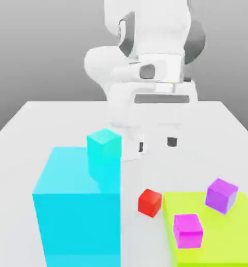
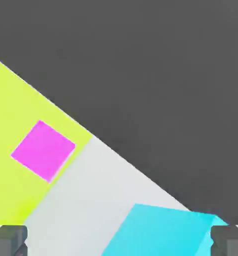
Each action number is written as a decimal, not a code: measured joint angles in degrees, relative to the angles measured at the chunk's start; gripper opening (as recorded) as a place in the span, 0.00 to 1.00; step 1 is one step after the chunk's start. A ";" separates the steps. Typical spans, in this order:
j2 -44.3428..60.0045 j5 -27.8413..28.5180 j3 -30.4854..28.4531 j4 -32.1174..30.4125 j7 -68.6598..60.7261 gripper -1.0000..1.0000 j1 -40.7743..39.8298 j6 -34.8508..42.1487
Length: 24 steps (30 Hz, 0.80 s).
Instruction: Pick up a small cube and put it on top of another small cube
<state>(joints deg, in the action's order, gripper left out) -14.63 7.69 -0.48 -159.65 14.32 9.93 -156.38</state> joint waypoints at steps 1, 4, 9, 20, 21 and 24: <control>2.21 -0.62 -0.44 -2.12 -2.63 0.50 0.98 -1.94; 9.37 -5.41 -1.00 -8.53 -10.70 0.50 3.76 -8.44; 17.25 -6.56 -0.88 -8.80 -11.86 0.50 4.48 -14.99; 28.47 -6.62 0.11 -7.15 -12.19 0.00 3.26 -24.28; 28.47 -6.58 0.11 -7.14 -12.16 0.00 3.25 -24.25; 28.66 -6.44 0.19 -7.11 -12.07 0.00 3.13 -24.41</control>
<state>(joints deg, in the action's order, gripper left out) 14.03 1.25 -0.29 -166.76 2.25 13.06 -180.78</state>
